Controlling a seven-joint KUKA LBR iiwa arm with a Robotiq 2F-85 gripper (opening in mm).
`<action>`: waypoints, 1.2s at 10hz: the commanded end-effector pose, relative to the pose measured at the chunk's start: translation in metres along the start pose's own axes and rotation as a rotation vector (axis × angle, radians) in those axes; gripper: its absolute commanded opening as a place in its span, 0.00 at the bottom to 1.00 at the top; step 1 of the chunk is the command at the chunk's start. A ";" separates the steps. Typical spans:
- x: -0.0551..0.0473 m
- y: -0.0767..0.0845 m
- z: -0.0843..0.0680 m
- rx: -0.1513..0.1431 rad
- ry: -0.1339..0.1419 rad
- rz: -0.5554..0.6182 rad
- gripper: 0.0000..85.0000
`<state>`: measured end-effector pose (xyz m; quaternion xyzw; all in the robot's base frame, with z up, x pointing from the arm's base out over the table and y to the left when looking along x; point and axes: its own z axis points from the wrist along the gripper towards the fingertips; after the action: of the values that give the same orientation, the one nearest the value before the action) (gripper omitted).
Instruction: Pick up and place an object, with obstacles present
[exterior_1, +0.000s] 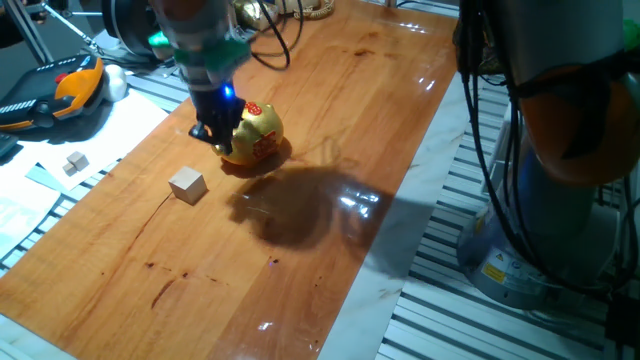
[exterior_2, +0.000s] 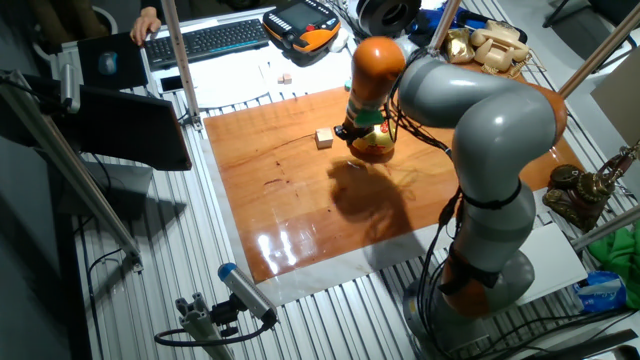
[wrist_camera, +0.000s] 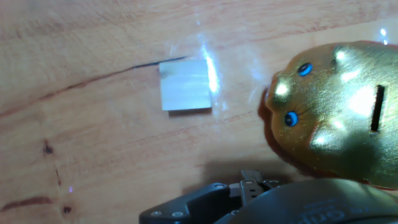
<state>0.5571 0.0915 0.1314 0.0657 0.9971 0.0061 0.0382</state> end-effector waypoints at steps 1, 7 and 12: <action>-0.002 -0.001 0.003 -0.002 -0.008 -0.008 0.00; -0.002 -0.001 0.003 0.033 0.076 -0.029 0.00; -0.003 0.000 0.004 -0.028 0.054 -0.063 0.00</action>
<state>0.5612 0.0921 0.1277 0.0339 0.9991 0.0201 0.0129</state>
